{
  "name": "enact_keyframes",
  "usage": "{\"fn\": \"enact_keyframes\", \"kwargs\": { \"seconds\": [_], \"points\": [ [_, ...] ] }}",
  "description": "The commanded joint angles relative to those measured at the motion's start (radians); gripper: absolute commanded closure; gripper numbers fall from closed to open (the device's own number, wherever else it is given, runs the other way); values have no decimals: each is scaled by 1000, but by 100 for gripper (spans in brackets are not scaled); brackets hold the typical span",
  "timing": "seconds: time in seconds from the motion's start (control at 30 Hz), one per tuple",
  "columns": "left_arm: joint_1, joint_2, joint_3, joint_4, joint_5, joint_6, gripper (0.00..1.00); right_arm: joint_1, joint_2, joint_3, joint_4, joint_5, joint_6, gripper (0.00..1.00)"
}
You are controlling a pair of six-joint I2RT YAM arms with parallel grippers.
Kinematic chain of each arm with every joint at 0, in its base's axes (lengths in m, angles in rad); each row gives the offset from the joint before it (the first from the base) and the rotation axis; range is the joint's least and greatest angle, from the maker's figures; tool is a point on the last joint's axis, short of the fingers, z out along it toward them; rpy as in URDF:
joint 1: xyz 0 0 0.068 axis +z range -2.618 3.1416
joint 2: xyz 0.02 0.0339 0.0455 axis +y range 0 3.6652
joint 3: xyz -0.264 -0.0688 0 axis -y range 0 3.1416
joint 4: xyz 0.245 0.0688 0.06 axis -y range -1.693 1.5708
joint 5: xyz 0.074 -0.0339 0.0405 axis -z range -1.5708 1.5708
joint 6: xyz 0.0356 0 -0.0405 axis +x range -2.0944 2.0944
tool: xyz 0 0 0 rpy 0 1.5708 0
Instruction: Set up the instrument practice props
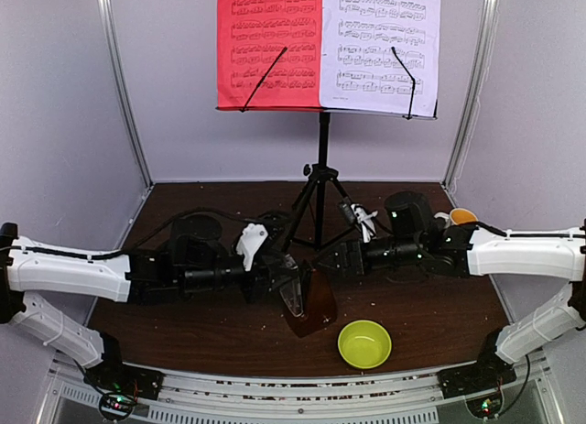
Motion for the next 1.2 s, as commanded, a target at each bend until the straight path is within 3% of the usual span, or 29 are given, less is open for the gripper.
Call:
{"fn": "enact_keyframes", "kwargs": {
  "seconds": [0.0, 0.2, 0.33, 0.5, 0.87, 1.17],
  "points": [
    [15, -107, 7, -38, -72, -63, 98, -5, 71, -31, -310, 96, -73, 14],
    [220, -240, 34, -406, -96, -241, 97, -3, 63, 24, -315, 77, -76, 13],
    [386, -205, 105, -633, -105, -287, 93, -3, 73, 43, -309, 71, -78, 12],
    [538, 42, 281, -825, -62, -300, 94, -3, 77, 60, -313, 66, -81, 12],
    [639, 627, 823, -1021, -13, -291, 98, -3, 82, 82, -295, 36, -91, 11],
    [662, 843, 984, -1016, -38, -286, 96, -3, 52, 107, -320, 54, -96, 11]
  ]
}}
